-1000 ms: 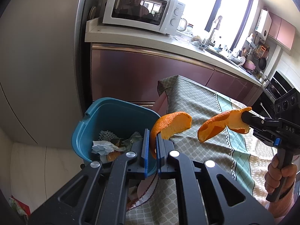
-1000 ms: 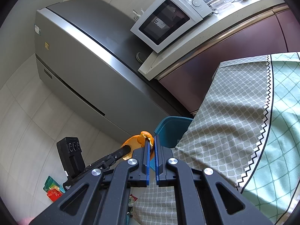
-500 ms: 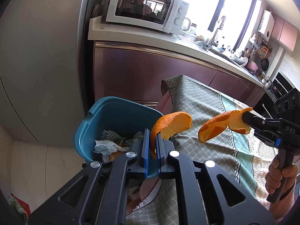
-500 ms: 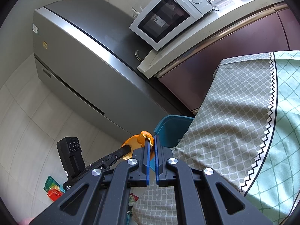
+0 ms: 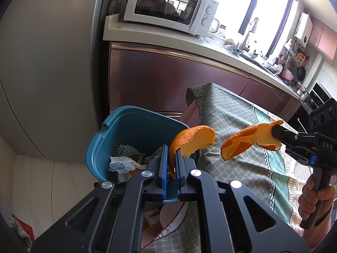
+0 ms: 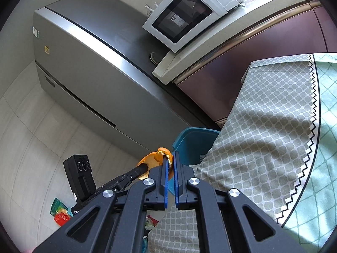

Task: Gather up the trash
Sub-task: 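Lower both tools with the peels over the teal bin opening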

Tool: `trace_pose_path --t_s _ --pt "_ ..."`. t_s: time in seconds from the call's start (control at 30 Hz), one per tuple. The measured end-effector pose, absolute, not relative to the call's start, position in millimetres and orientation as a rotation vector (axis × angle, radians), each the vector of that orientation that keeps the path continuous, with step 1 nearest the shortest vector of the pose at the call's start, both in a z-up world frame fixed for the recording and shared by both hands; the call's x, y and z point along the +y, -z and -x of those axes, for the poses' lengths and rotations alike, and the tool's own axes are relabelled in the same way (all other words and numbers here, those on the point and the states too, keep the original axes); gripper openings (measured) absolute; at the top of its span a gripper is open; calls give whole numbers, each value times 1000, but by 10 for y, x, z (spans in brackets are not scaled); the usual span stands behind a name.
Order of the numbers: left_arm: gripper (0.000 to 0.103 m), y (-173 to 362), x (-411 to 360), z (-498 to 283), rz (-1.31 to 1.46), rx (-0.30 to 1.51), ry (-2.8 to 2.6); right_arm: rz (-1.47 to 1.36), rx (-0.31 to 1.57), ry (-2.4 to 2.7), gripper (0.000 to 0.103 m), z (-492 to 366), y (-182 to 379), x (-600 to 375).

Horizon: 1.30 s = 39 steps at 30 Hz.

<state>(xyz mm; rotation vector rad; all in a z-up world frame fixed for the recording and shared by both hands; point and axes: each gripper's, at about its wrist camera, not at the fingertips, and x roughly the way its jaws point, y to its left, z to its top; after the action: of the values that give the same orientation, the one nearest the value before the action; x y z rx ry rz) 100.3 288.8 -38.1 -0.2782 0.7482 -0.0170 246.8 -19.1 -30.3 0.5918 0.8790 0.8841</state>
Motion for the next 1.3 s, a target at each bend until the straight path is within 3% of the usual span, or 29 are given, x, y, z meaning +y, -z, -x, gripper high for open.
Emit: trace_pose_path --t_s 1.3 --pt "7 563 3025 -1146 307 794 -30 -581 944 -861 4 -2727 431 117"
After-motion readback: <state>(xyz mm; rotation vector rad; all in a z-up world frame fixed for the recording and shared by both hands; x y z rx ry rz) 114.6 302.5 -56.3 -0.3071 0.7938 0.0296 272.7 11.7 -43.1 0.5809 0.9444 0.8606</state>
